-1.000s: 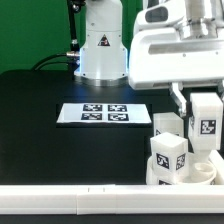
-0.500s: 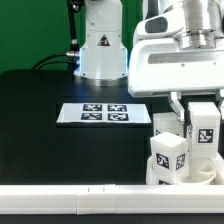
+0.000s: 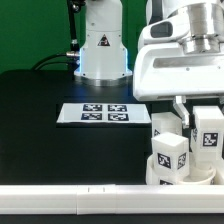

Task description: Assemble stool

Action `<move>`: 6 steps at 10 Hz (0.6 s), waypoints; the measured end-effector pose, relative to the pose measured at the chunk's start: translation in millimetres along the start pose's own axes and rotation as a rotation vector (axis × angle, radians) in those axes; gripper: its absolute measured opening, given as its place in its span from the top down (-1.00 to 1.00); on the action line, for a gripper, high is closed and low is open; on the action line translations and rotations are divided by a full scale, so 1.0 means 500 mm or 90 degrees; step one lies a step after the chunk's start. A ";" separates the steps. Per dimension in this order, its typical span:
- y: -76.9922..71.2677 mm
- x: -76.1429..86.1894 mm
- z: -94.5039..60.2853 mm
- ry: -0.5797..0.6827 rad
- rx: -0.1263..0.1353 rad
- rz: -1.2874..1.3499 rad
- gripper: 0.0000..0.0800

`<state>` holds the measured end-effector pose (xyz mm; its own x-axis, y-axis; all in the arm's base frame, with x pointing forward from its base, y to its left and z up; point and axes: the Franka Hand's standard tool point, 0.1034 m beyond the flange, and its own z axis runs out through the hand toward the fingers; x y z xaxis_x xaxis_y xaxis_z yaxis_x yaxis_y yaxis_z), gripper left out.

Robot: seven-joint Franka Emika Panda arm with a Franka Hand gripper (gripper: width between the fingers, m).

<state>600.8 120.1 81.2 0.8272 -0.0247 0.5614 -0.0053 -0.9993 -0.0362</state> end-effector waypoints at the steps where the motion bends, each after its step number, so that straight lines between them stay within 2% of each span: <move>1: -0.001 -0.002 0.001 0.001 0.000 -0.001 0.17; 6: -0.001 -0.002 0.001 -0.002 0.000 -0.002 0.17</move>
Offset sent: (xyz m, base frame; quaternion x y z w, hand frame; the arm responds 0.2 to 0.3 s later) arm -0.0030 0.0059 -0.0099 0.0015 0.0001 0.0099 0.9999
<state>600.5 120.9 80.3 0.8289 -0.0211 0.5590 -0.0022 -0.9994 -0.0345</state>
